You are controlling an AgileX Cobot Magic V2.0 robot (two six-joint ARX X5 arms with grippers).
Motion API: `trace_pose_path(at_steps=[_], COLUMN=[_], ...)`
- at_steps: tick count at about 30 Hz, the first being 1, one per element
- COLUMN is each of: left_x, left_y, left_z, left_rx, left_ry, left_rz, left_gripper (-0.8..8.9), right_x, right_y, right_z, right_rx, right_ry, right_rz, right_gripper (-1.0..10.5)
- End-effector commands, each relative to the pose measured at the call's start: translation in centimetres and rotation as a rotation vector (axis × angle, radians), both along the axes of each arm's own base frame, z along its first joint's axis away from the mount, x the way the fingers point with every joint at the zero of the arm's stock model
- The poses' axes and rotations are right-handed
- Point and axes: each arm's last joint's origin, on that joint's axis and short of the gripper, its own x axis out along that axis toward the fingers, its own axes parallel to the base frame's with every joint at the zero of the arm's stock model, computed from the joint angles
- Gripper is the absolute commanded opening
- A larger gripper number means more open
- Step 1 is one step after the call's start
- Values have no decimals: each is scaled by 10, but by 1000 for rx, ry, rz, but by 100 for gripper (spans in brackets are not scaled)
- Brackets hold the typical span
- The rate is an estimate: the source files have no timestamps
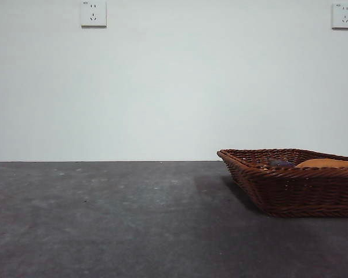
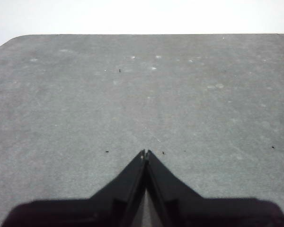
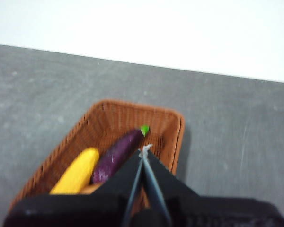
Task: Help me put the vegetables on the table into the basket
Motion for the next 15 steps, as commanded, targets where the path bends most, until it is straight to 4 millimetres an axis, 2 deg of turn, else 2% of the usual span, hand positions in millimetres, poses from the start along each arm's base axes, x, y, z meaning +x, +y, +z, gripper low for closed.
trace_pose_path(at_steps=[1, 7, 15], left_x=[0, 0, 0], left_y=[0, 0, 0], left_z=[-3, -3, -3], left_rx=[-7, -7, -7], left_ry=[5, 5, 5], left_rz=[-1, -1, -1], left_gripper=[-3, -3, -3], right_x=[-7, -16, -22], right_y=[0, 0, 0], right_z=[-30, -68, -103], right_rx=[25, 66, 103], right_ry=[25, 55, 60], right_rz=[-22, -60, -80], right_gripper=[1, 1, 1])
